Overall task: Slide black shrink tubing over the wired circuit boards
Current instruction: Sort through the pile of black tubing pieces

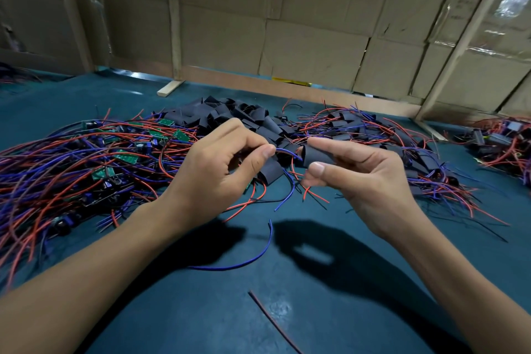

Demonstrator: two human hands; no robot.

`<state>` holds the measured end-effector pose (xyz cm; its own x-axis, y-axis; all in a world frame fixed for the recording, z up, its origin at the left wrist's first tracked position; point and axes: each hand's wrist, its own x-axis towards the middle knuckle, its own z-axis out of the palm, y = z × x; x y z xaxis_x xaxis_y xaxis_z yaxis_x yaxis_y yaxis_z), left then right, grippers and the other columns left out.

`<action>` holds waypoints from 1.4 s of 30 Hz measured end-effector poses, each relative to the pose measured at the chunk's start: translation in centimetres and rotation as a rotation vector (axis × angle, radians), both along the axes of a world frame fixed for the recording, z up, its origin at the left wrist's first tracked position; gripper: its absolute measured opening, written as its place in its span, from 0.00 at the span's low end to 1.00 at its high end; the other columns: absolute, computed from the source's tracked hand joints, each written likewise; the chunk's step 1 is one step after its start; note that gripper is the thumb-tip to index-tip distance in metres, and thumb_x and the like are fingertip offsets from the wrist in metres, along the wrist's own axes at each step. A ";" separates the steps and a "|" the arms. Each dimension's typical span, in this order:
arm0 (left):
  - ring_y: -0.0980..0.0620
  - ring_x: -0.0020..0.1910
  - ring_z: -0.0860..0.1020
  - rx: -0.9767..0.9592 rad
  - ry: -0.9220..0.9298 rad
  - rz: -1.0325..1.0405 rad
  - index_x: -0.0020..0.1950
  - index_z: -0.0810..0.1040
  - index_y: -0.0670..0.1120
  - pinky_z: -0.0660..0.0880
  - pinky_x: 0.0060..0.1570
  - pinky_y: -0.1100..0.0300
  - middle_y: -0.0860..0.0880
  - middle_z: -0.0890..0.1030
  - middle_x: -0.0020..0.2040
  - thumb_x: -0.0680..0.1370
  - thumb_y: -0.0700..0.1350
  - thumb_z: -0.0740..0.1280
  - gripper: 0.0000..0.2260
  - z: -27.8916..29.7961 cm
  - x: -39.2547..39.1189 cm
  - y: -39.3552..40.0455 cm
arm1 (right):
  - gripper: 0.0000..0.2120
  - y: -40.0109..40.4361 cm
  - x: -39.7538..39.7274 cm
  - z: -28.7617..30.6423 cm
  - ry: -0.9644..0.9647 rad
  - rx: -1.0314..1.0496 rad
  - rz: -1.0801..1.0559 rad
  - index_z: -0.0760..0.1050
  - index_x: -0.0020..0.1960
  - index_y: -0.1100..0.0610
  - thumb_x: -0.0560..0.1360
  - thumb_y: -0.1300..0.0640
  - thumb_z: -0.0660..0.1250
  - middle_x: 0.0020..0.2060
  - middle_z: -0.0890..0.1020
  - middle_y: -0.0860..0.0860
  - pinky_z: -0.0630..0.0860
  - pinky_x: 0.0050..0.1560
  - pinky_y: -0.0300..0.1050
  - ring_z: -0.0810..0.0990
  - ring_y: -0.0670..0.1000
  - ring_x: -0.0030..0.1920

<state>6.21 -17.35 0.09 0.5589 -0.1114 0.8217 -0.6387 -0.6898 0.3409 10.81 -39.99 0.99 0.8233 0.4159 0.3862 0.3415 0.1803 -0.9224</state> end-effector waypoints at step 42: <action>0.54 0.48 0.75 0.314 0.252 0.048 0.57 0.76 0.47 0.67 0.49 0.60 0.53 0.81 0.50 0.81 0.51 0.62 0.10 0.2 -0.1 1.1 | 0.14 -3.7 1.0 2.9 0.030 -0.003 -0.101 0.88 0.47 0.57 0.61 0.57 0.78 0.38 0.87 0.60 0.84 0.40 0.46 0.87 0.57 0.36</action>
<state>6.14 -16.23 0.33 0.7489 -0.3042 0.5887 -0.5269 -0.8121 0.2506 11.81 -43.64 3.89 0.8722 0.3315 0.3597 0.3301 0.1439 -0.9329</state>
